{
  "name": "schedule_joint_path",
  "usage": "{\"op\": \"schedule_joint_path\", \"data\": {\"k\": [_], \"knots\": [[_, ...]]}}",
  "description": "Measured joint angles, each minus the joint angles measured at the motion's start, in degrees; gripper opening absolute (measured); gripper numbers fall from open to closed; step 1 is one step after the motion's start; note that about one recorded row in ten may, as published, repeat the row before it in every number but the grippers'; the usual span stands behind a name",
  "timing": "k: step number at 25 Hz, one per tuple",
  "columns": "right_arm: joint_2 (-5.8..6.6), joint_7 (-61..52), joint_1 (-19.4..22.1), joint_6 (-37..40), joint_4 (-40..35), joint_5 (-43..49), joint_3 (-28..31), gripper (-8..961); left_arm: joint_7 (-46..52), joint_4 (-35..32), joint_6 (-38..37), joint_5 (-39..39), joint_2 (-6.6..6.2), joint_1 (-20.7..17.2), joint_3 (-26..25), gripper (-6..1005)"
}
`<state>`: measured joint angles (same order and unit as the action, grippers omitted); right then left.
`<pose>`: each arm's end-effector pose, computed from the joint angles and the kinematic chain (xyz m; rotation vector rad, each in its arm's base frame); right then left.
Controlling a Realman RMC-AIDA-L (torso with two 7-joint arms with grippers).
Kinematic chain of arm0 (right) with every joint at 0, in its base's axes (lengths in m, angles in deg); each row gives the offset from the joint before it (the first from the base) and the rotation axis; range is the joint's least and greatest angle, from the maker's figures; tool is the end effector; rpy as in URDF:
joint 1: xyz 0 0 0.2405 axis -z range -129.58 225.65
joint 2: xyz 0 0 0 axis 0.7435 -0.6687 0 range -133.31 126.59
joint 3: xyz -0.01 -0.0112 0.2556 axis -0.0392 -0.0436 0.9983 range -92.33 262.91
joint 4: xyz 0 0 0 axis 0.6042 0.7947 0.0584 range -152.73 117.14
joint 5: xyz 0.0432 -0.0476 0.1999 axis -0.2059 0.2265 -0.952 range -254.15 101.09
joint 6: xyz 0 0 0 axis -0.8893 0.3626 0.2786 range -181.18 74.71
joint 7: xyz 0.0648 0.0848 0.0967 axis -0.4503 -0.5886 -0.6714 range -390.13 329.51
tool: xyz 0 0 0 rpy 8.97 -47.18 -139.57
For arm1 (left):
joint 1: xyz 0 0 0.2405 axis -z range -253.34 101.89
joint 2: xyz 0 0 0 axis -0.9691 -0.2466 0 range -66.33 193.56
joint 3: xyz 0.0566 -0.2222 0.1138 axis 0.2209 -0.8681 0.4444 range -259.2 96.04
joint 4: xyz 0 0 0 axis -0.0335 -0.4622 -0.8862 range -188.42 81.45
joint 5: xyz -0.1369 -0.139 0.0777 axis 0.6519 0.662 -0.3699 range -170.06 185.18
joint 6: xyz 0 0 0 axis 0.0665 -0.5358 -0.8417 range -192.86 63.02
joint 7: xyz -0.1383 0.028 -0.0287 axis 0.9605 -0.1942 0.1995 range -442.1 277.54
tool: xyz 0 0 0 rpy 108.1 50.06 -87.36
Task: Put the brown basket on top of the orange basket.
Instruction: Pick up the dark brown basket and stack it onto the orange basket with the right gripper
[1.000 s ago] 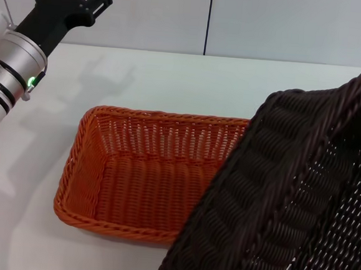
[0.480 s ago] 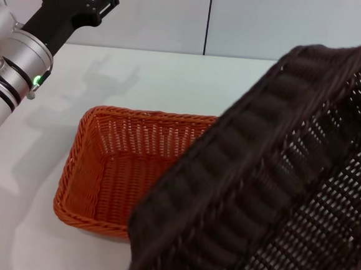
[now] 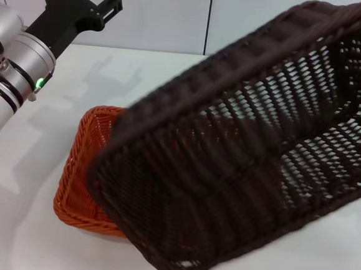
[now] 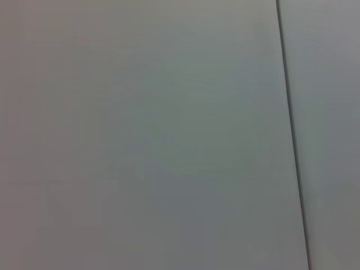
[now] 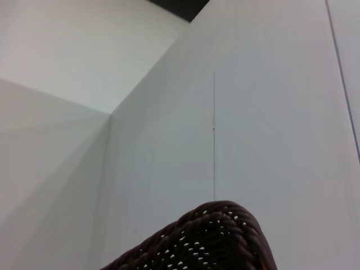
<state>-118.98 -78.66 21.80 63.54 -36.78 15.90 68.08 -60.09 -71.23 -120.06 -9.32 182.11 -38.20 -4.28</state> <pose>0.2607 0.2790 0.0717 -2.0799 0.0358 1.4799 -0.2306 0.4287 0.0105 -1.7895 -0.3348 -0.8377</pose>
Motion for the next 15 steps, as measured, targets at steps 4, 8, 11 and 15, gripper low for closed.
{"op": "schedule_joint_path", "data": {"k": [4,8,11,15], "knots": [[-1.86,6.6,-0.7,-0.7,4.8,-0.3,0.0,178,-0.1,0.0,0.2,0.0,-0.05,-0.1,0.0,817],[-3.05,12.4,-1.1,-2.1,10.0,-0.3,-0.2,179,-0.3,0.0,0.8,-0.3,-0.17,0.4,0.0,816],[-3.19,18.9,-0.7,-1.9,16.2,-0.5,0.7,179,-0.7,0.0,1.2,-0.3,-0.19,0.6,-0.2,816],[-3.38,22.6,0.0,-1.2,19.5,-0.6,1.5,179,-1.8,-0.5,2.1,-0.4,-0.20,0.8,-0.2,816]]}}
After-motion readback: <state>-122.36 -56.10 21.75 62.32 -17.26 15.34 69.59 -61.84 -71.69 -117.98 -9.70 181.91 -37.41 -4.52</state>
